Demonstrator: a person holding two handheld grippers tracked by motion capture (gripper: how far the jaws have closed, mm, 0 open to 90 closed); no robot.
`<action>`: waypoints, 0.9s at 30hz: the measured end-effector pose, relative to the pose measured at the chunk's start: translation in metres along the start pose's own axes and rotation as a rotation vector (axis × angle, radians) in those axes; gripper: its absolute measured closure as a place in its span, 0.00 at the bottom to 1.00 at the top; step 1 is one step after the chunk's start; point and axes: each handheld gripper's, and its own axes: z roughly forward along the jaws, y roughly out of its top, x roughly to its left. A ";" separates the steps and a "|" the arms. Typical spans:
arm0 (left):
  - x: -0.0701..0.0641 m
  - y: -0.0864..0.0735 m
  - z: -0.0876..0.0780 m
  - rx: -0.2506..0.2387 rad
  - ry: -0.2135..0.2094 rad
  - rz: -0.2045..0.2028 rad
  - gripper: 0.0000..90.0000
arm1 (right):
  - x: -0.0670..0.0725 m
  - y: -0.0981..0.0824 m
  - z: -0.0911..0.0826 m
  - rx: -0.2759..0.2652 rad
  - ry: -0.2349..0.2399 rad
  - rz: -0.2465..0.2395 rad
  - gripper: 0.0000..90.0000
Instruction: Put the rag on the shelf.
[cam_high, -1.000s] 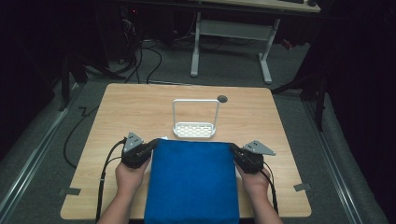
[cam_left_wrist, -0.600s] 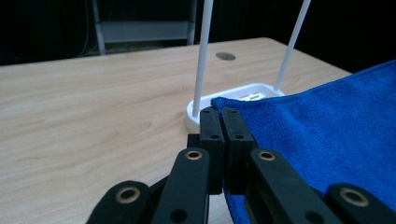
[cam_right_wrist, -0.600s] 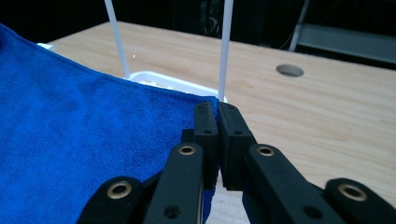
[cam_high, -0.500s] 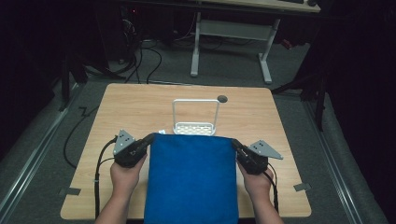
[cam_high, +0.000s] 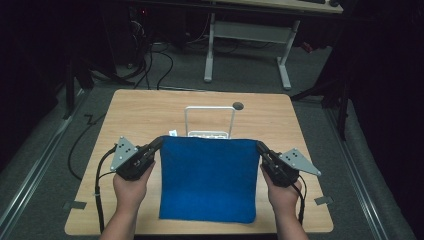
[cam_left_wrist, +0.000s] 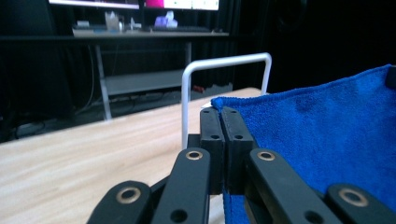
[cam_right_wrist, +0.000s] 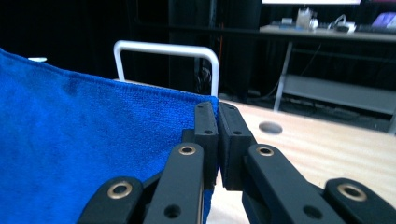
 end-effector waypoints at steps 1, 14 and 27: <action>-0.001 0.003 -0.002 -0.009 0.000 0.006 0.99 | 0.000 0.002 -0.002 -0.012 0.000 -0.003 0.98; -0.012 0.024 -0.021 -0.100 -0.001 0.044 0.99 | 0.016 0.032 -0.027 -0.138 0.027 -0.043 0.97; -0.011 0.028 -0.017 -0.100 0.012 0.047 0.99 | 0.014 0.036 -0.023 -0.148 0.023 -0.043 0.98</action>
